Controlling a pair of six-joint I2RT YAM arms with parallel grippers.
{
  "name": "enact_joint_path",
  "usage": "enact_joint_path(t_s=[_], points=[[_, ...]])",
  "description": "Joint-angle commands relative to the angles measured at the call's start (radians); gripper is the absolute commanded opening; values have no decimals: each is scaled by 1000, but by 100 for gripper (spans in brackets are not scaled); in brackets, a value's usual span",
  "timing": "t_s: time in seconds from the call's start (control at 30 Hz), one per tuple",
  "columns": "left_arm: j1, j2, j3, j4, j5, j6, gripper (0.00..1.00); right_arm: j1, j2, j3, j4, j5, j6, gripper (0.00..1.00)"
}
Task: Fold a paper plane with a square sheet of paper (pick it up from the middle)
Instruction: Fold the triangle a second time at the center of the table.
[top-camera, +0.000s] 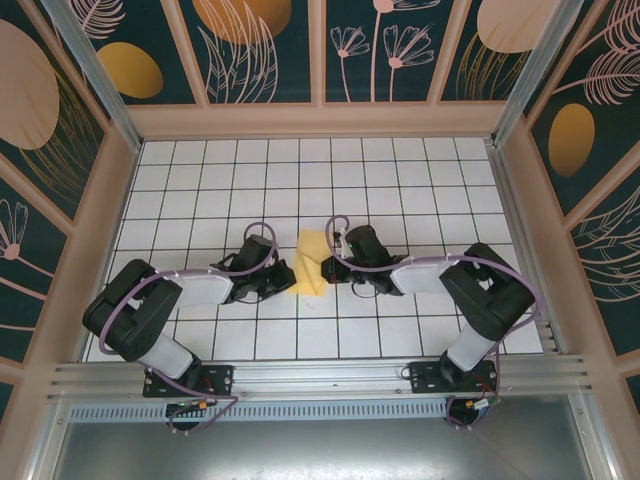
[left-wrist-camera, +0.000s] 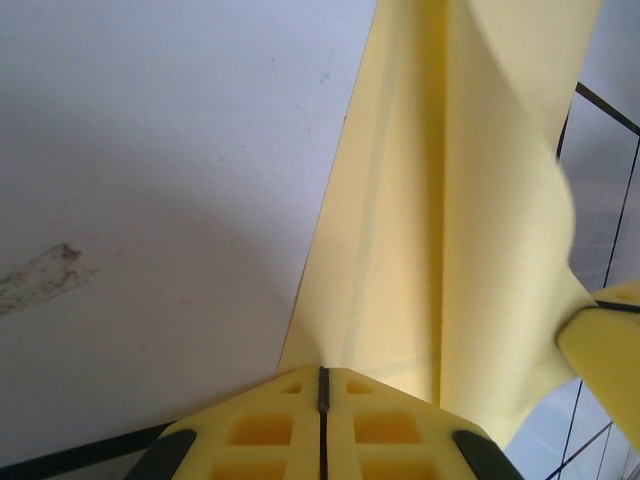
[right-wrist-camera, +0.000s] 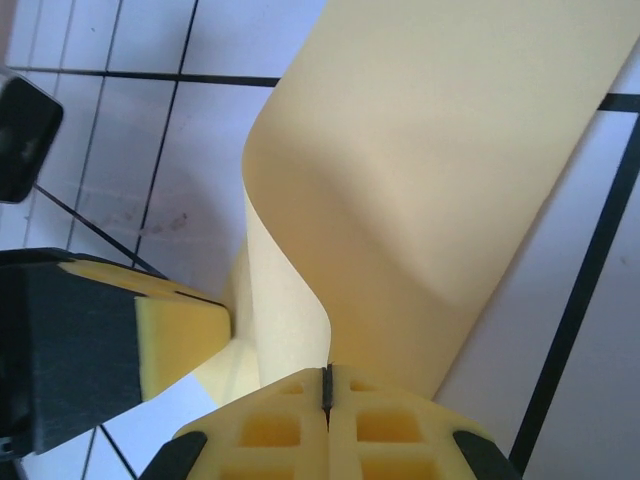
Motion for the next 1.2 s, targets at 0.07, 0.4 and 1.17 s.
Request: enact_joint_path(t_s=[0.07, 0.4, 1.17], points=[[0, 28, 0, -109, -82, 28, 8, -15, 49, 63, -63, -22, -79, 0], [0, 34, 7, -122, -85, 40, 8, -24, 100, 105, -96, -14, -109, 0], [0, 35, 13, -128, -86, 49, 8, -29, 128, 139, -144, 37, -142, 0]])
